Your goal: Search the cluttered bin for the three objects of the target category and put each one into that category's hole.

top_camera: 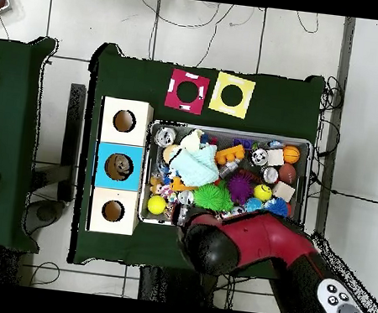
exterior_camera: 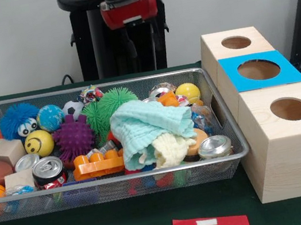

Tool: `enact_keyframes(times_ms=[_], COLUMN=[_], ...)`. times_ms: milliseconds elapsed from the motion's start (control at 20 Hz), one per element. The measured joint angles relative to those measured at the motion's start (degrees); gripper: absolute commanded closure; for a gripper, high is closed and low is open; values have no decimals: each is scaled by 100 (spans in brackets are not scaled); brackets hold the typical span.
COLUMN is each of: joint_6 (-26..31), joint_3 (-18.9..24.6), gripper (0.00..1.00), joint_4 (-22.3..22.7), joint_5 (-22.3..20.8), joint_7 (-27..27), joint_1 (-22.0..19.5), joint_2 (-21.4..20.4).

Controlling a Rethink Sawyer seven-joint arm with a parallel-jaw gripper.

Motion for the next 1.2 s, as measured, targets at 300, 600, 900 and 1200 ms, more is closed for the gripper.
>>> enact_keyframes(times_ms=[300,600,900,1200], joint_6=[909,1205,1204,1174], joint_3=[346,444,443,434], gripper=[0,0,0,0], joint_4=[-109,-238,-464,-620], joint_5=[65,51,-281,-719], joint_7=[-602,-900,-903,-903], joint_1=[-563,-765,-754,-759], joint_2=[-131,-69,247,549])
